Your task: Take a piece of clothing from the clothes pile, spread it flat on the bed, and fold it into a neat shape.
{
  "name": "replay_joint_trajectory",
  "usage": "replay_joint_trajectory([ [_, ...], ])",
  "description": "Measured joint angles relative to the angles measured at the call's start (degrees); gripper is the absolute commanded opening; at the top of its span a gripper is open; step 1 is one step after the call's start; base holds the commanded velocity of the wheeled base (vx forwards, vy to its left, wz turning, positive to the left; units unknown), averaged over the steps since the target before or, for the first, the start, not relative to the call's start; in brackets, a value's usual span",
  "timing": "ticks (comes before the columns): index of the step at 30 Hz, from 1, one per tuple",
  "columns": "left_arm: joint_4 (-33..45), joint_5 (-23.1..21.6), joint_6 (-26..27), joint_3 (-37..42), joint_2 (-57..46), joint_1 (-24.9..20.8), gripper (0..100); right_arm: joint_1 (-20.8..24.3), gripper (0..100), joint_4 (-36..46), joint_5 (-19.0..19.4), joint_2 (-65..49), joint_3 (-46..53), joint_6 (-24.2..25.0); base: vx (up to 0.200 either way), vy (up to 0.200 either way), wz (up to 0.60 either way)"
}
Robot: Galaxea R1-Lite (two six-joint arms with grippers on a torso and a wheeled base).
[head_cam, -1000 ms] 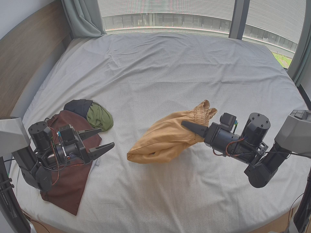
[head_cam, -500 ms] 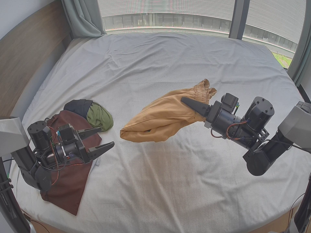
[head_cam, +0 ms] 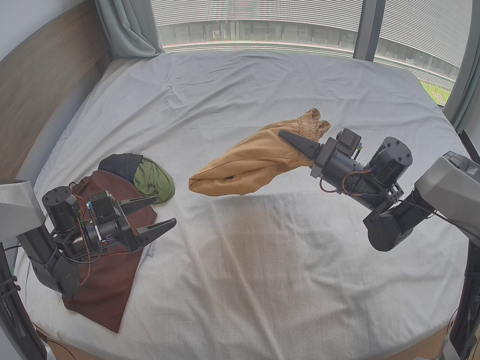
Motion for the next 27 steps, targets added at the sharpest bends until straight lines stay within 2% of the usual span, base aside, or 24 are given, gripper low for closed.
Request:
replay_joint_trajectory([
  [16,0.1,-0.1,-0.1,0.1,0.2,0.0,100,-4.0,0,2.5,1.3,11.9,-19.9,5.4,0.000,0.000,0.00],
  [27,0.1,-0.1,-0.1,0.2,0.5,0.0,100,-4.3,0,3.3,1.3,19.4,-23.2,5.6,0.000,0.000,0.00],
])
